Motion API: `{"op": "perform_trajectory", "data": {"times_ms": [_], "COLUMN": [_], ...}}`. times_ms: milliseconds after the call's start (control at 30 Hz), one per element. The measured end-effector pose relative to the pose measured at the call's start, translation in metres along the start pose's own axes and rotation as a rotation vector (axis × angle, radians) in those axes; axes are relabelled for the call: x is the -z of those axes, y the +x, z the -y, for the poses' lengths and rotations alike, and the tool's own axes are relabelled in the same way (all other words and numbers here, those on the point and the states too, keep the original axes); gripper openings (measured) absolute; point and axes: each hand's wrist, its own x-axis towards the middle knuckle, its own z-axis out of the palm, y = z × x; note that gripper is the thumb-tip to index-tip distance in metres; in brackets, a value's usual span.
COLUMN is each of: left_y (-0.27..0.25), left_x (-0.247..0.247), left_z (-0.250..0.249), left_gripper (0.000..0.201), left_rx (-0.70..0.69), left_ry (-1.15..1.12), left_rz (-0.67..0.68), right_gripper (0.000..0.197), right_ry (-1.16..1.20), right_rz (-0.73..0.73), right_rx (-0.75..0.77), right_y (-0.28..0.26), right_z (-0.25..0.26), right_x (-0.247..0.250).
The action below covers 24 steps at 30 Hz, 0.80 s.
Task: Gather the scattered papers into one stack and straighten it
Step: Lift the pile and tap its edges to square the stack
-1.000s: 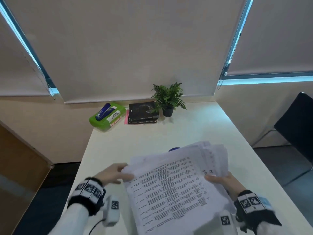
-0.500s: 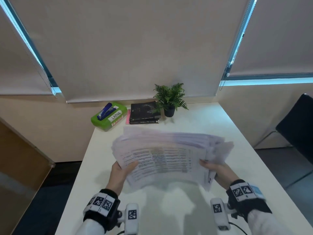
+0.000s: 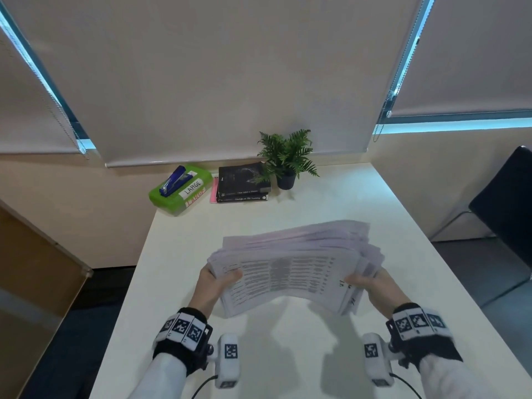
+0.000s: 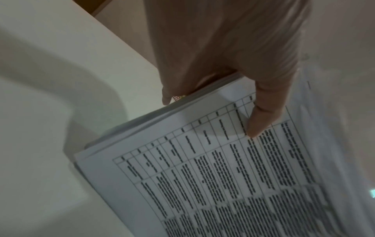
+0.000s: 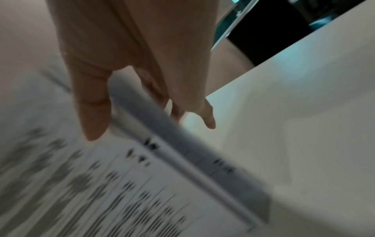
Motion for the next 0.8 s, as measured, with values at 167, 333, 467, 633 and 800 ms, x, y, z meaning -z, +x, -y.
{"op": "perform_trajectory", "data": {"times_ms": [167, 333, 467, 633, 800], "left_y": [0.009, 0.007, 0.003, 0.000, -0.007], "left_x": [0.000, 0.003, 0.019, 0.018, 0.020], "left_z": [0.001, -0.002, -0.003, 0.004, -0.004], "left_gripper": [0.052, 0.042, 0.053, 0.076, 0.049], "left_rx": [-0.008, -0.015, -0.002, 0.002, -0.010], "left_ry": [-0.011, 0.014, 0.032, 0.016, -0.028], "left_rz": [0.018, 0.044, 0.091, 0.105, 0.091], "right_gripper": [0.051, 0.058, 0.063, 0.053, 0.051], "right_ry": [0.007, 0.102, 0.149, 0.035, -0.012], "right_rz": [-0.024, -0.007, 0.005, 0.191, 0.252], "right_rx": [-0.016, -0.036, -0.042, -0.071, -0.097], "right_y": [0.004, 0.016, 0.012, 0.008, 0.003], "right_z": [0.008, 0.003, 0.008, 0.007, 0.015], "right_x": [-0.002, -0.011, -0.007, -0.017, -0.002]}}
